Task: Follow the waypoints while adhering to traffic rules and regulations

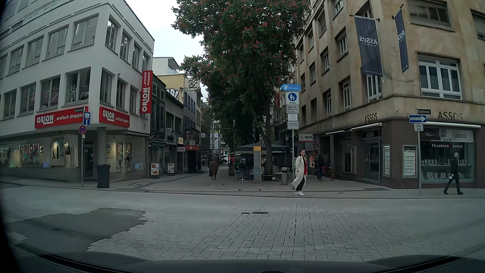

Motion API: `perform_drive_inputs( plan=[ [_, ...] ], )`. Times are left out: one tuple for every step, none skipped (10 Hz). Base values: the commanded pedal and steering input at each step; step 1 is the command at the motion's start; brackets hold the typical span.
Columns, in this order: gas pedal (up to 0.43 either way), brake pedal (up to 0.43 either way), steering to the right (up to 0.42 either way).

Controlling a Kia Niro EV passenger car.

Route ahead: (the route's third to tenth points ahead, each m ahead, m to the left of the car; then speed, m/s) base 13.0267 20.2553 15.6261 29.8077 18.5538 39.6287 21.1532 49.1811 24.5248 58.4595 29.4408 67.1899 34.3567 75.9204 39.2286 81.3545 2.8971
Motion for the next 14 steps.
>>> perform_drive_inputs(
  plan=[
    [0.0, 0.091, -0.026],
    [0.0, 0.091, -0.037],
    [0.0, 0.091, -0.046],
    [0.0, 0.091, -0.058],
    [0.0, 0.091, -0.077],
    [0.0, 0.067, -0.101],
    [0.0, 0.037, -0.123],
    [0.0, 0.0, -0.151],
    [0.0, 0.0, -0.179],
    [0.0, 0.0, -0.197],
    [0.0, 0.0, -0.227],
    [0.0, 0.0, -0.265],
    [0.0, 0.0, -0.298],
    [0.0, 0.0, -0.326]
  ],
)
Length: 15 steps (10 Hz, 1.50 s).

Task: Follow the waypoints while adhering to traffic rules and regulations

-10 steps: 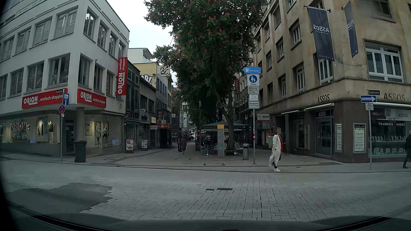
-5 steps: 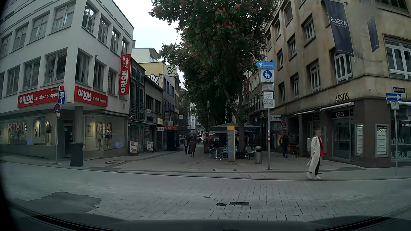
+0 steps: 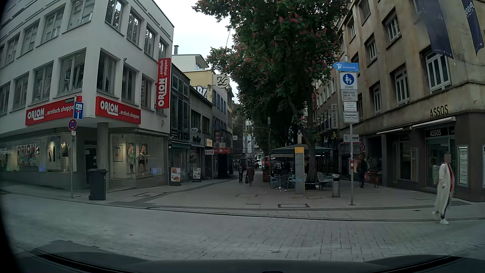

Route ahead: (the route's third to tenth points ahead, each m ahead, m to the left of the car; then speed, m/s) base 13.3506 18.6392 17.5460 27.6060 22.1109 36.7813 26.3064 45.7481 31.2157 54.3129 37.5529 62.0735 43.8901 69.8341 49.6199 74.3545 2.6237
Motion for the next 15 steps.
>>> perform_drive_inputs(
  plan=[
    [0.0, 0.0, -0.359],
    [0.028, 0.0, -0.387],
    [0.028, 0.0, -0.413],
    [0.028, 0.0, -0.448],
    [0.028, 0.0, -0.481],
    [0.047, 0.0, -0.513],
    [0.059, 0.0, -0.539],
    [0.059, 0.0, -0.549],
    [0.059, 0.0, -0.555],
    [0.059, 0.0, -0.563],
    [0.059, 0.0, -0.567],
    [0.059, 0.0, -0.581],
    [0.059, 0.0, -0.588],
    [0.059, 0.0, -0.588],
    [0.059, 0.0, -0.588]
  ],
)
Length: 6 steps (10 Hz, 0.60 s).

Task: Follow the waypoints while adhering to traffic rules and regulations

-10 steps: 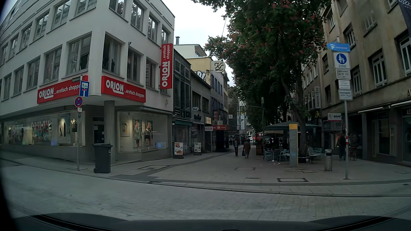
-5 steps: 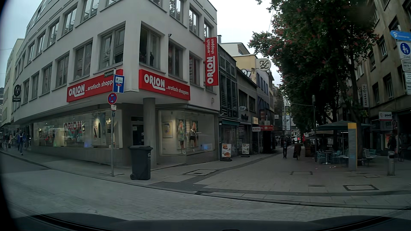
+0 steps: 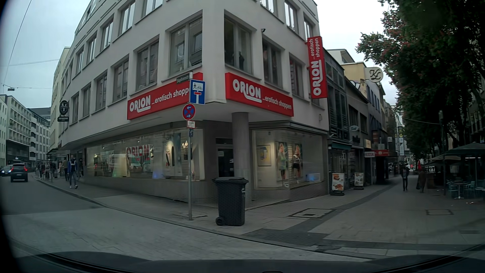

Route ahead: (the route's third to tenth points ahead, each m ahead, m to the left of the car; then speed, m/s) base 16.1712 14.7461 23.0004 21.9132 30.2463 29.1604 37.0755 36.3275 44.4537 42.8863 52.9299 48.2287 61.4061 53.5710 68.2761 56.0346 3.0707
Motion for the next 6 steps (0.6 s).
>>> perform_drive_inputs(
  plan=[
    [0.059, 0.0, -0.584],
    [0.059, 0.0, -0.574],
    [0.067, 0.0, -0.56],
    [0.079, 0.0, -0.549],
    [0.079, 0.0, -0.54],
    [0.079, 0.0, -0.528]
  ],
)
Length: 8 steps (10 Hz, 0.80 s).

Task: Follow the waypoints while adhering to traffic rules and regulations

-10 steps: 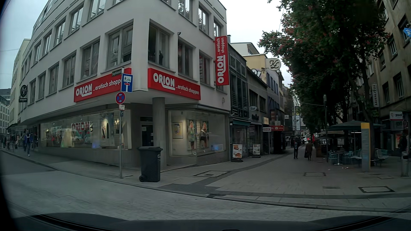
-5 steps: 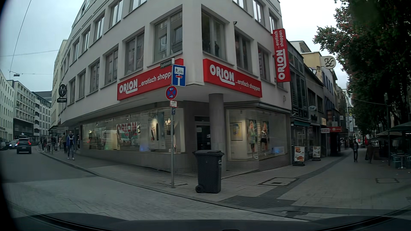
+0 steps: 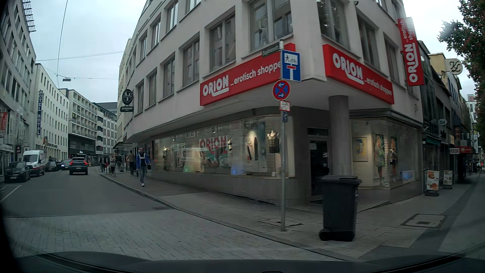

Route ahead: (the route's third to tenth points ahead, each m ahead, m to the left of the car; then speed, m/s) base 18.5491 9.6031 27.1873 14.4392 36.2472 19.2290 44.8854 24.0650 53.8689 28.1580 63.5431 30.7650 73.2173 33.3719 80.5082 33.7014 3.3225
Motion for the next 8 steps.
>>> perform_drive_inputs(
  plan=[
    [0.079, 0.0, -0.508],
    [0.087, 0.0, -0.491],
    [0.087, 0.0, -0.474],
    [0.087, 0.0, -0.459],
    [0.087, 0.0, -0.441],
    [0.087, 0.0, -0.42],
    [0.087, 0.0, -0.401],
    [0.087, 0.0, -0.387]
  ],
)
